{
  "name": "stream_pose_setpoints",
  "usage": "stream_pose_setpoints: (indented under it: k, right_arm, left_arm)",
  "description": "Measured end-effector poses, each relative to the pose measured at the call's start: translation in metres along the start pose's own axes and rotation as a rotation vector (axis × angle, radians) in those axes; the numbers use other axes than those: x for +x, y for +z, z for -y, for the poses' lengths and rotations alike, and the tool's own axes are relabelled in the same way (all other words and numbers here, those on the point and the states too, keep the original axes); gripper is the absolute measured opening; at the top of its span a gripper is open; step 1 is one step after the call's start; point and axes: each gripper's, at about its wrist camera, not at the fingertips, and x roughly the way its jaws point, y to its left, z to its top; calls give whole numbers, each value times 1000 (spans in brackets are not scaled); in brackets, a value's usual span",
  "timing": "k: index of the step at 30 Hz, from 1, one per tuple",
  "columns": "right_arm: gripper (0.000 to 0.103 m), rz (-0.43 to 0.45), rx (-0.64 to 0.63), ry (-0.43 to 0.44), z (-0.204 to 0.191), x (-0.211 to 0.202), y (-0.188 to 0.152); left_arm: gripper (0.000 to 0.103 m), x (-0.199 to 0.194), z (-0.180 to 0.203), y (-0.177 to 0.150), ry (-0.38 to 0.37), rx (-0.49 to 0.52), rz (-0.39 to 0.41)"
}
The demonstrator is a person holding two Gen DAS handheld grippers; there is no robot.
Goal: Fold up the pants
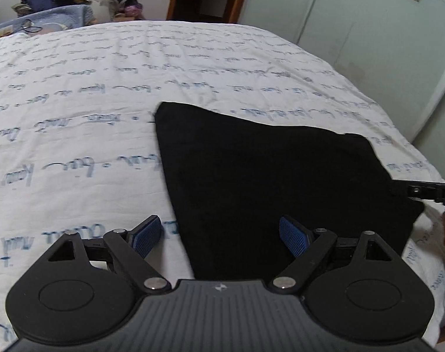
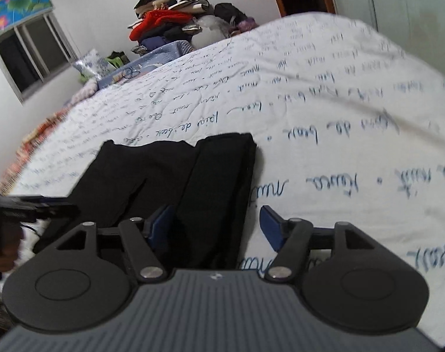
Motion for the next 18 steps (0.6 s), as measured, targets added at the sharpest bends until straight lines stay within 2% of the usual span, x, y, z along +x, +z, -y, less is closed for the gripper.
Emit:
stream_pose_setpoints:
  k: [2,4,6,7,9,10,11,12,15,18]
  right_arm:
    - [64,-11,16,25,3,2,-2]
    - [65,-23,33,50,5,6,-3]
    - [66,-32,48,96,4,10,-5]
    - [65,-39,48,117,2,14,-6]
    - [50,-42,13,100,-6,18,-7]
    - [46,-38,2,90,-8,18,-7]
    - [38,-31,14,94,-8,18,-6]
    - [34,-24,38,107,-5,17,-6]
    - [29,-11,70,115,-4,16,-8]
    - [27,5,86,104,-8,15,-10]
  left_arm:
    - [88,3,6,-1,-37,17,-3]
    - [88,7,12,-2,-19,46,9]
    - [86,9,12,-3,-16,31,20]
    - [82,8,11,-3,-19,15,28]
    - [57,5,8,-2,2,2,40]
    - [53,4,6,-1,2,-10,41]
    - [43,2,3,0,-4,-28,44]
    - [32,0,1,1,-5,-45,52]
    - [17,-6,-2,2,4,-67,75]
    - [15,-14,-5,1,-6,-106,116]
